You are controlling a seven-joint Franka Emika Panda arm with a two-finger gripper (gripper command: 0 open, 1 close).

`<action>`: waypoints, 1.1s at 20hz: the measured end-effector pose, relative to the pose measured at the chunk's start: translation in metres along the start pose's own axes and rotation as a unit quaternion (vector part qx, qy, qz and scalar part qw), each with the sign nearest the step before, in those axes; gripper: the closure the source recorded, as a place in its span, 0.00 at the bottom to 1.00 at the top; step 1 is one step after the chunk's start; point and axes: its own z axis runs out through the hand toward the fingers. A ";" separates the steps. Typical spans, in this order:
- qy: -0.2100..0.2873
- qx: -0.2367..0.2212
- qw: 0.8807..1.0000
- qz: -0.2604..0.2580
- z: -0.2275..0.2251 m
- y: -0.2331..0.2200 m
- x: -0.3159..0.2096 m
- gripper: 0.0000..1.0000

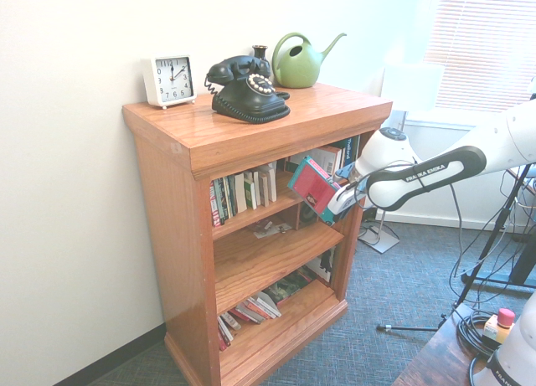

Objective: Organize the shelf

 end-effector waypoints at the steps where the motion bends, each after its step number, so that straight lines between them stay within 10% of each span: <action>1: -0.004 0.003 1.000 0.004 0.000 0.000 0.003 1.00; 22: -0.024 0.012 1.000 0.005 0.013 -0.060 0.058 1.00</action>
